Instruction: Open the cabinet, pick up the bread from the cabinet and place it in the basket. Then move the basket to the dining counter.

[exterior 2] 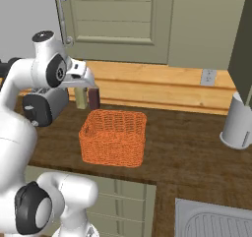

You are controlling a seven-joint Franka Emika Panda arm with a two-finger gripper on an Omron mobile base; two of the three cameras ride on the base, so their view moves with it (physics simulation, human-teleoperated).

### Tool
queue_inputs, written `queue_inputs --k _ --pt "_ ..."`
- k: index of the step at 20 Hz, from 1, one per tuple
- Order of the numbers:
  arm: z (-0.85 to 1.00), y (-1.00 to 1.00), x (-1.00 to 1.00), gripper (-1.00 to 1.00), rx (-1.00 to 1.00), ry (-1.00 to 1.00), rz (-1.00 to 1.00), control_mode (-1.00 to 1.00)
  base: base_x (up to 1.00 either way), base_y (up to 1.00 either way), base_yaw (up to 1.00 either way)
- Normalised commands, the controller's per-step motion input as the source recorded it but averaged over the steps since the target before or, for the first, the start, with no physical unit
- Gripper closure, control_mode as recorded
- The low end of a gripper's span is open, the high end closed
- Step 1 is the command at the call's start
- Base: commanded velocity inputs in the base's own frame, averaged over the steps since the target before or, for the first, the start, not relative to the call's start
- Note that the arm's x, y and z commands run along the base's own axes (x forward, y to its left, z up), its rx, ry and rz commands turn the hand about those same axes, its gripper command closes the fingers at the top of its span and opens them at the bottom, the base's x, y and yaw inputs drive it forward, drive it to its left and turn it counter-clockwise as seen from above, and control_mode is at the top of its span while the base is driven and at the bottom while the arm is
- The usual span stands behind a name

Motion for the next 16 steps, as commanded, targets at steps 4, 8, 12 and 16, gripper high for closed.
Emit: queue_inputs --k 4,8,12,16 --pt "0.97 0.40 0.02 -1.00 -0.15 -0.37 0.00 -1.00 0.00 0.00 0.00" --pt "0.85 0.33 0.15 -1.00 -0.02 -0.27 -0.03 -1.00 0.00 0.00 0.00" --pt "0.85 0.46 0.23 -1.00 0.00 -0.27 -0.08 -1.00 0.00 0.00 0.00" --pt "0.64 0.20 0.02 -1.00 0.01 -0.15 -0.05 -1.00 0.00 0.00 0.00"
